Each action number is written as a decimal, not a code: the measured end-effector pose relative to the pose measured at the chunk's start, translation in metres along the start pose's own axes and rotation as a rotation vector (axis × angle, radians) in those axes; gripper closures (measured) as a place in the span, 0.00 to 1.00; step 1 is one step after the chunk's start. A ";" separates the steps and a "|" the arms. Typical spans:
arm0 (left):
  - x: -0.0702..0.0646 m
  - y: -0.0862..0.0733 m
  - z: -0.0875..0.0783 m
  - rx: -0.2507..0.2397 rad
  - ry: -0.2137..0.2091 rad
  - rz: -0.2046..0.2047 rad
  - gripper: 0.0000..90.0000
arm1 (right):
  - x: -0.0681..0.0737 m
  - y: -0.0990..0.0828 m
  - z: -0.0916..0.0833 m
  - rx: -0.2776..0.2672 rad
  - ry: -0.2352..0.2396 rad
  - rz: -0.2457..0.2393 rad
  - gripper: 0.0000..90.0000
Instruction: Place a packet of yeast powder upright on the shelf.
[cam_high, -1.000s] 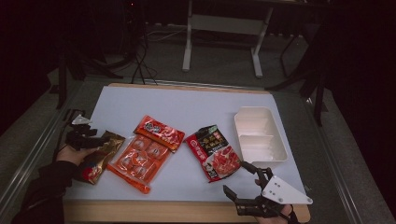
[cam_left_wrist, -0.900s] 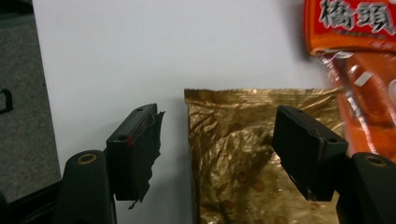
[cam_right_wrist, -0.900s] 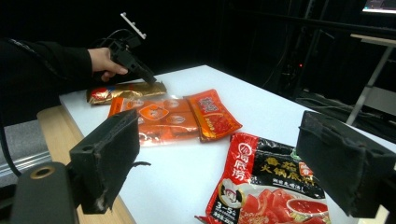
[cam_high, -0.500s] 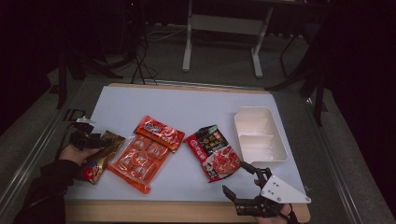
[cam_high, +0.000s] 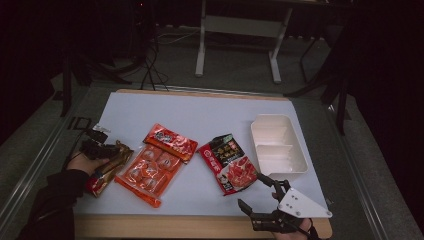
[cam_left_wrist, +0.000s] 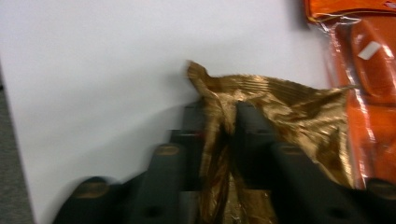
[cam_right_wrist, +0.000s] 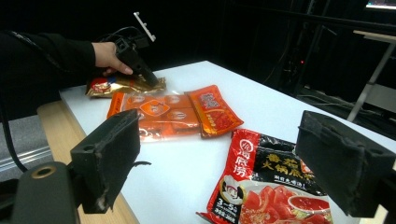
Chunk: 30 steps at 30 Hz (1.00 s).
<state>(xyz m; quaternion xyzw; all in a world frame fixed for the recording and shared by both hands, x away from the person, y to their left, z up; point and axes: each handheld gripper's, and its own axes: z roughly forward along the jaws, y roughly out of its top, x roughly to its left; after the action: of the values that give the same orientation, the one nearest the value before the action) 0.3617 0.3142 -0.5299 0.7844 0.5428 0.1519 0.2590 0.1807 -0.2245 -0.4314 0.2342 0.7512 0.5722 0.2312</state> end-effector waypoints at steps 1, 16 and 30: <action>-0.001 0.000 0.000 0.001 0.014 0.017 0.90 | 0.000 0.000 0.000 0.000 0.000 -0.001 0.15; 0.003 -0.006 -0.031 -0.078 0.004 -0.002 1.00 | -0.001 0.001 -0.002 -0.003 -0.005 0.012 0.16; -0.001 -0.014 -0.074 -0.183 0.000 -0.014 1.00 | -0.003 0.001 -0.001 -0.003 0.016 0.025 0.12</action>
<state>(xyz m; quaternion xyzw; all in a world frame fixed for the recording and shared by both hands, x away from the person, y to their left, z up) 0.3125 0.3349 -0.4775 0.7535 0.5321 0.1990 0.3309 0.1821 -0.2268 -0.4298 0.2387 0.7493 0.5780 0.2180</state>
